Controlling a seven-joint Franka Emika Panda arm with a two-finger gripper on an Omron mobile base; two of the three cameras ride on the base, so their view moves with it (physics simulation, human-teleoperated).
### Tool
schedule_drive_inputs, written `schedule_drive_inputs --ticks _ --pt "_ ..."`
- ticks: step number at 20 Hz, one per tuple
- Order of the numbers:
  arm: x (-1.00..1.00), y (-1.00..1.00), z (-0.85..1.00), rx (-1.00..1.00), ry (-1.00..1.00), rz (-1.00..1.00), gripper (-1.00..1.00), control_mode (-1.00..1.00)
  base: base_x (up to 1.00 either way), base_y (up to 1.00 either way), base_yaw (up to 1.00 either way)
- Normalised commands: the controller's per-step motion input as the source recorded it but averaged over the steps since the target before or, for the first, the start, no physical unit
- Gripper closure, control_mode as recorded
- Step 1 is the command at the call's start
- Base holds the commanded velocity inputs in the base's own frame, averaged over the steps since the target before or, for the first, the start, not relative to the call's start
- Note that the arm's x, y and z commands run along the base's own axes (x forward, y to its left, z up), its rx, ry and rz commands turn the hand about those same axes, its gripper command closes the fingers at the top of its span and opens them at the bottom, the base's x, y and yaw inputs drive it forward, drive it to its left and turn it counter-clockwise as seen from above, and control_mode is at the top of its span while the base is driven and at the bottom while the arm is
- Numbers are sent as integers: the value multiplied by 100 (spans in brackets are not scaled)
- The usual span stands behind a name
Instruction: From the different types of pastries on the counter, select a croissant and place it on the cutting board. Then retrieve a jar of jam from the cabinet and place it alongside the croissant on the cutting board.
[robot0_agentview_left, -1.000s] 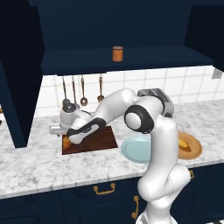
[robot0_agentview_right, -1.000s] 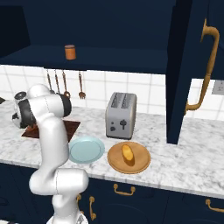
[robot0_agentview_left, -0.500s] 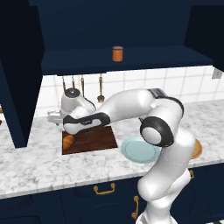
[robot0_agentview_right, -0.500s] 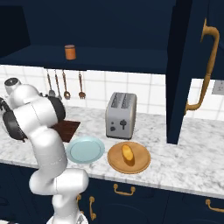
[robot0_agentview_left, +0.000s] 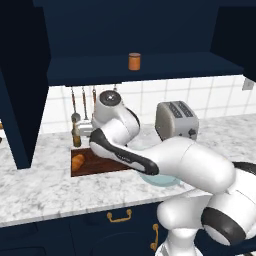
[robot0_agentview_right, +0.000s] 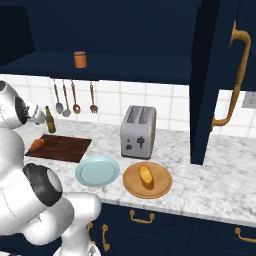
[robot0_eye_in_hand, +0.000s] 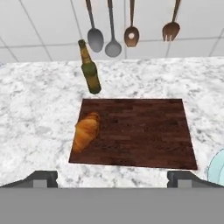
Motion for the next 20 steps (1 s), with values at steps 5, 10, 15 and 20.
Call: schedule_drive_inputs --ticks 5,10,15,20 --pt "-84 -100 94 -5 -21 19 -100 -100 0 0 0" --pt "-68 -95 97 -7 -20 13 -100 -100 0 0 0" --pt "-59 -79 100 -5 -17 2 -100 -100 0 0 0" --pt "-40 -57 100 0 -14 0 -100 -100 0 0 0"
